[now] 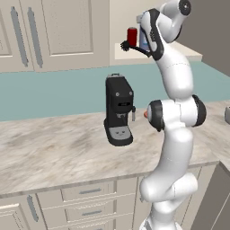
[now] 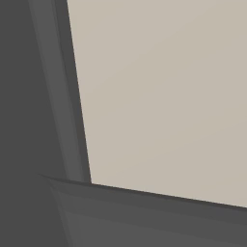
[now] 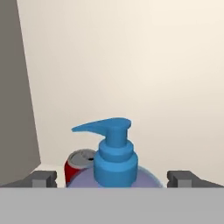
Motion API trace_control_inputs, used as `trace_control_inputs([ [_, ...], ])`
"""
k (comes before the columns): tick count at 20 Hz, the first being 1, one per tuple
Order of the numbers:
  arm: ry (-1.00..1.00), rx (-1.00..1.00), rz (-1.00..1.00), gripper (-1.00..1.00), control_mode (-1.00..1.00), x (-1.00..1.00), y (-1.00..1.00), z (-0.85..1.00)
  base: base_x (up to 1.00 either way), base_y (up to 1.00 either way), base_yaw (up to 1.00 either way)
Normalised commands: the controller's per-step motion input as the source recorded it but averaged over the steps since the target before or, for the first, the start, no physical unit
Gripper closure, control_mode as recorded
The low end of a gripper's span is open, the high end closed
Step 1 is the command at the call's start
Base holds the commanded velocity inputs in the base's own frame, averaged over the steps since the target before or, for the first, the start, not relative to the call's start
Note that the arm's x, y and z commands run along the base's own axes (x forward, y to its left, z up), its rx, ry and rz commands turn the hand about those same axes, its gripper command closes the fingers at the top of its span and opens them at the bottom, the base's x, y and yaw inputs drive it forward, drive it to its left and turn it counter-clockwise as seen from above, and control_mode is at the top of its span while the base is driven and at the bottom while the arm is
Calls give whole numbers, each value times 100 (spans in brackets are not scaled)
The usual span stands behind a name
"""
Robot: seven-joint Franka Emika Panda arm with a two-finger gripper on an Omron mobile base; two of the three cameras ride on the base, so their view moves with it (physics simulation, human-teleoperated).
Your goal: Pick the dish brush and soap dispenser from the cabinet and place them on the counter.
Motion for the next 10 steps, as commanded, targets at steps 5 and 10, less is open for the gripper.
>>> trace_control_inputs([
  [5,0,0,1,-100,-100,27,0,0,0,0,0],
  [10,0,0,1,-100,-100,23,0,0,0,0,0],
])
